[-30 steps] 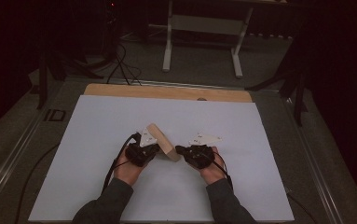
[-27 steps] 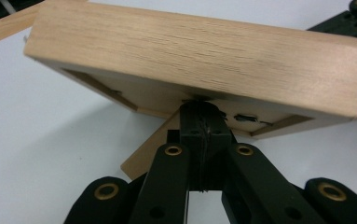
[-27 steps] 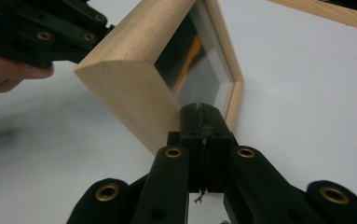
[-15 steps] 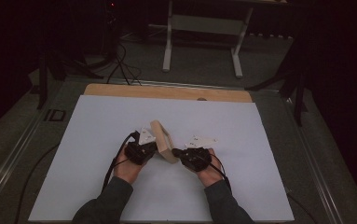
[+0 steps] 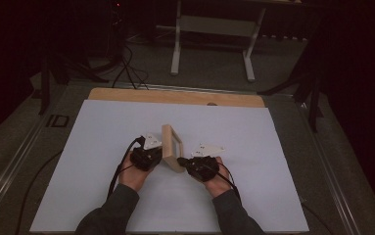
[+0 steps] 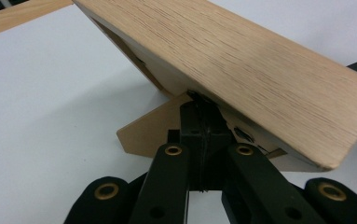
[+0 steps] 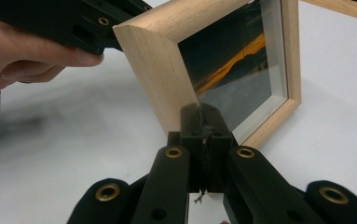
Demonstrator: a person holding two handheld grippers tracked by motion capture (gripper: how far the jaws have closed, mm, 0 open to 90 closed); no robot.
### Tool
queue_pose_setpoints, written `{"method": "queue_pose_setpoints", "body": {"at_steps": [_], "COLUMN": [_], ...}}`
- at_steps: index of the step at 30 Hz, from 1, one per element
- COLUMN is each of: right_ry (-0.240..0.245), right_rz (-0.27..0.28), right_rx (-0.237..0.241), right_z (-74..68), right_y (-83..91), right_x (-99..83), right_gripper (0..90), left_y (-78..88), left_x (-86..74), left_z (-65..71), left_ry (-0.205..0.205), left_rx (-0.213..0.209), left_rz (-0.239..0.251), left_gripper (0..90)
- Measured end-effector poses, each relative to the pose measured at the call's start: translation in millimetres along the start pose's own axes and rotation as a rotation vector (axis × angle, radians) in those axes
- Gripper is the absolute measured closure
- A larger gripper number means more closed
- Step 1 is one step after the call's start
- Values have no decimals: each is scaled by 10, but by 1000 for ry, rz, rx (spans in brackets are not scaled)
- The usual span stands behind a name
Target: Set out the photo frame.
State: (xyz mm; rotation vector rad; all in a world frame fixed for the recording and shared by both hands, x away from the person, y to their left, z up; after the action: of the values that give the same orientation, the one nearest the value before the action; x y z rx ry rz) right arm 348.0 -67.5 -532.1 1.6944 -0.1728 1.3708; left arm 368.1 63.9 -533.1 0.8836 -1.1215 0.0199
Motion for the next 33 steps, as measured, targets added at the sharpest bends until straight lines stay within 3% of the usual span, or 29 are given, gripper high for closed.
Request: {"method": "queue_pose_setpoints", "body": {"at_steps": [5,14,24,33], "right_ry": [3,9,1,-17], "right_rz": [2,3,11,21], "right_rx": [-1,-26,-39,-42], "right_z": [-1,54,137,204], "right_y": [-1,47,104,142], "right_x": [-2,5,16,19], "right_gripper": [876,797,636,600], "left_y": [7,126,286,405], "left_x": [-6,-126,-147,-103], "left_z": [-7,-45,-69,-50], "left_ry": [0,60,94,91], "left_rx": [0,-9,-8,28], "left_rz": [5,41,55,85], "left_gripper": [887,766,606,513]}}
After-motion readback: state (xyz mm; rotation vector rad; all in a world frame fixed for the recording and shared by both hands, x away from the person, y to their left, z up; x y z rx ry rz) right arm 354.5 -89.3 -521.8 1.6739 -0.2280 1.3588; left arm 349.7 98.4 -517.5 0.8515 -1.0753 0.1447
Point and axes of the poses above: each handheld gripper's, and its own axes: y roughly backward along the jaws, x roughly out of its top, z roughly to its right, the point moved 7 cm from there along -y, roughly forward along the jaws, and after that the axes turned 13 degrees about -x, right-handed, at the moved point
